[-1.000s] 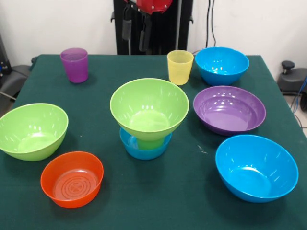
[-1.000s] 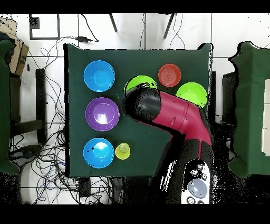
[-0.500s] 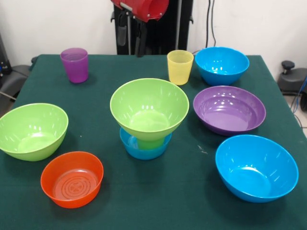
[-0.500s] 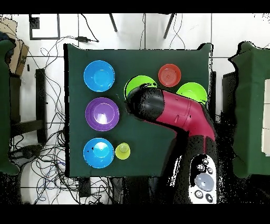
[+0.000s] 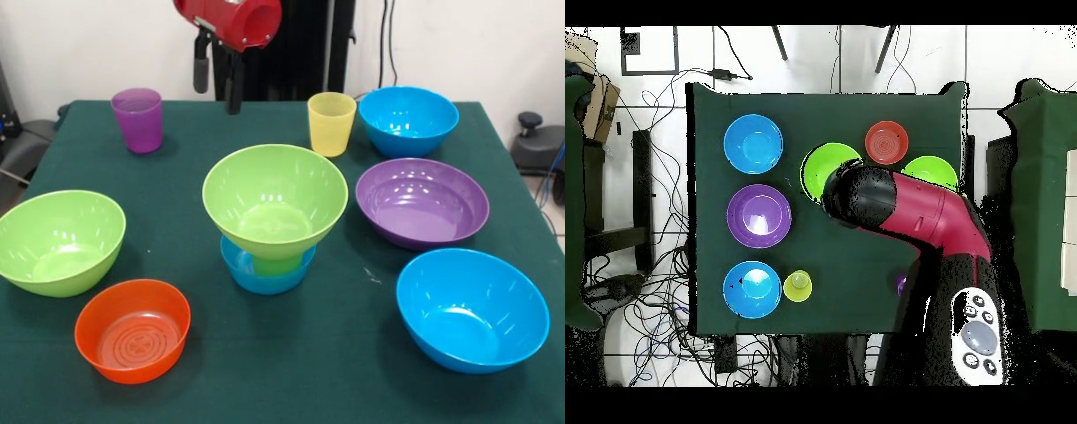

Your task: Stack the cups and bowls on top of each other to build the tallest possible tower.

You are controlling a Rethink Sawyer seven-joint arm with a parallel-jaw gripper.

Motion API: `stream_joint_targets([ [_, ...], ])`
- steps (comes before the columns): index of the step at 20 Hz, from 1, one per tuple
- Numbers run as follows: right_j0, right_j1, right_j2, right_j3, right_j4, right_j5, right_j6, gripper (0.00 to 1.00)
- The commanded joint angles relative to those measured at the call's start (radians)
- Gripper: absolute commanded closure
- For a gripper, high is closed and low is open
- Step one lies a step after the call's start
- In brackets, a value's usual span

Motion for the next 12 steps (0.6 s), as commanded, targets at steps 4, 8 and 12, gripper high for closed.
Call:
stream_joint_targets([
  [4, -0.061, -0.02, 0.166, 0.172, -0.131, -0.08, -0.213, 0.0],
  [8, -0.079, -0.022, 0.188, 0.215, -0.141, -0.113, -0.189, 0.0],
  [12, -0.105, -0.029, 0.211, 0.238, -0.154, -0.123, -0.186, 0.0],
])
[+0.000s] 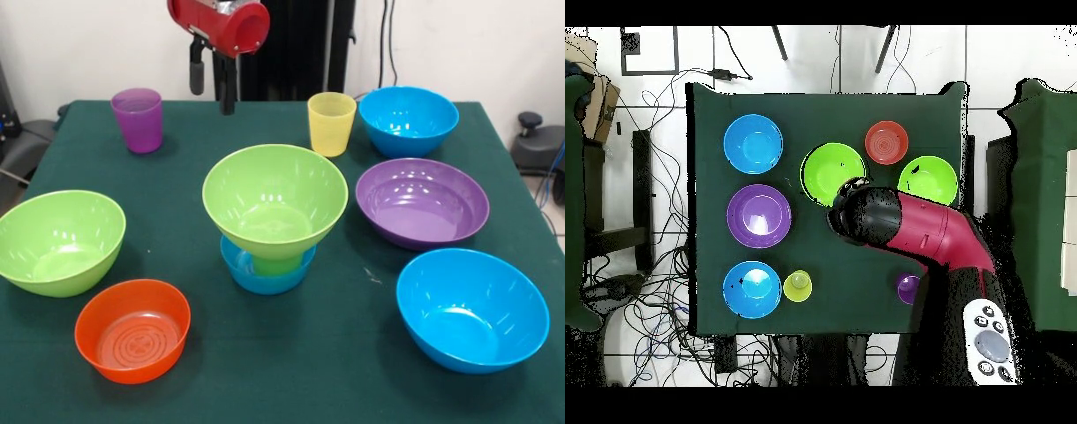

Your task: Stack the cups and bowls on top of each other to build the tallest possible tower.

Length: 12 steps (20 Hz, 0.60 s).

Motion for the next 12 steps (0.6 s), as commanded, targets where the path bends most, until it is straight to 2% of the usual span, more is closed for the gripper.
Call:
stream_joint_targets([
  [1, -0.034, -0.005, 0.149, 0.133, -0.097, -0.072, -0.183, 0.0],
  [12, -0.021, -0.016, 0.155, 0.126, -0.13, -0.044, -0.13, 0.0],
])
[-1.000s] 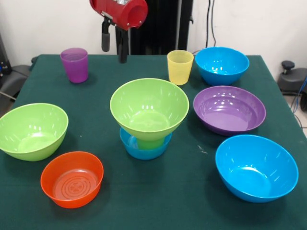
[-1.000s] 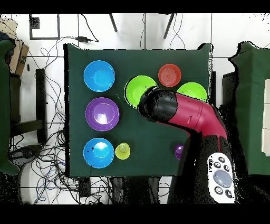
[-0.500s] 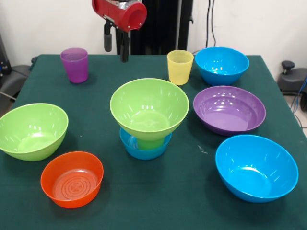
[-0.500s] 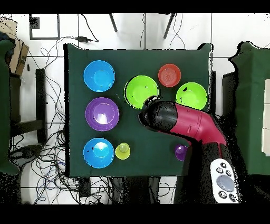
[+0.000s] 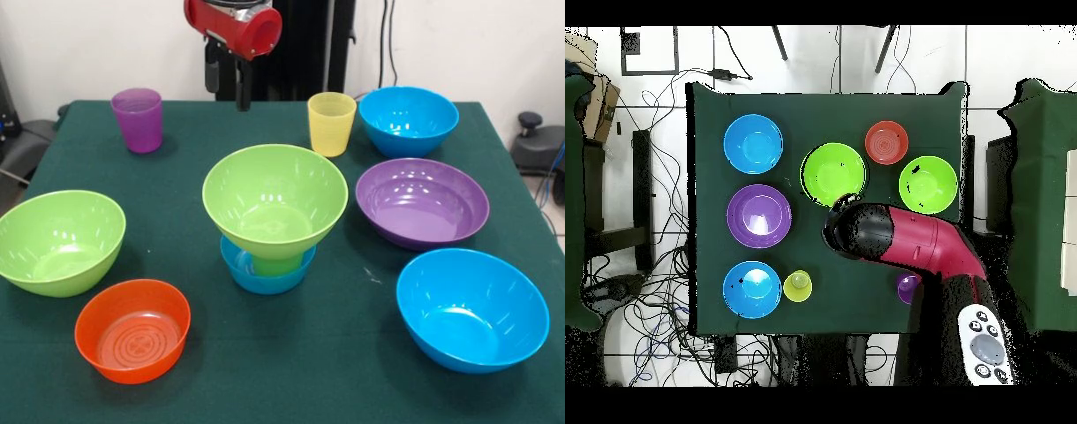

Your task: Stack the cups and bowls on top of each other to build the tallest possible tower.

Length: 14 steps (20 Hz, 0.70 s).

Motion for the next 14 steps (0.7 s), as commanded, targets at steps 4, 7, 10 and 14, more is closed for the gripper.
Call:
stream_joint_targets([
  [4, 0.009, 0.002, 0.113, 0.041, -0.079, -0.017, -0.127, 0.0],
  [7, 0.01, 0.003, 0.115, 0.036, -0.077, -0.009, -0.128, 0.0],
  [10, 0.016, 0.003, 0.114, 0.033, -0.075, -0.004, -0.122, 0.0],
  [14, 0.026, -0.011, 0.108, 0.04, -0.072, 0.008, -0.115, 0.0],
])
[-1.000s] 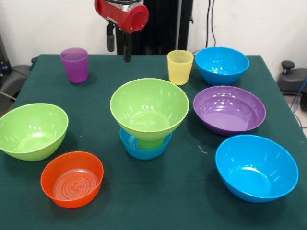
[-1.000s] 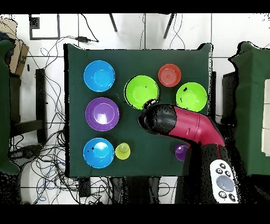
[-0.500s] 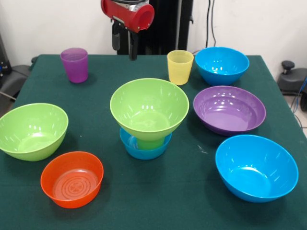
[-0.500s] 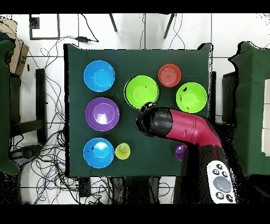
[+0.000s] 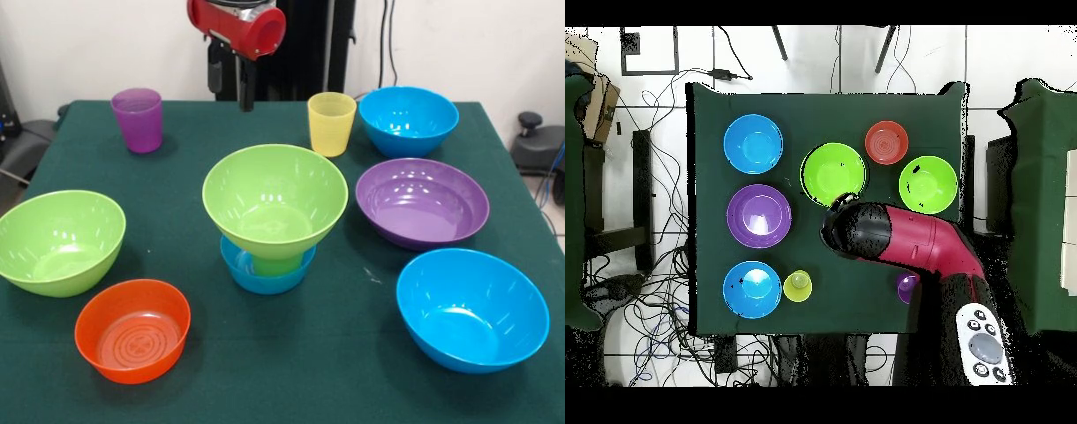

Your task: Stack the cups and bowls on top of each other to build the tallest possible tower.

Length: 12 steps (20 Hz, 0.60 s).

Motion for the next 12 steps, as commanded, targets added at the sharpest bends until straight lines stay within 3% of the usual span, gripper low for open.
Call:
stream_joint_targets([
  [1, 0.025, -0.012, 0.102, 0.041, -0.069, 0.009, -0.114, 0.0],
  [12, 0.029, -0.002, 0.1, 0.038, -0.067, 0.004, -0.106, 0.0],
])
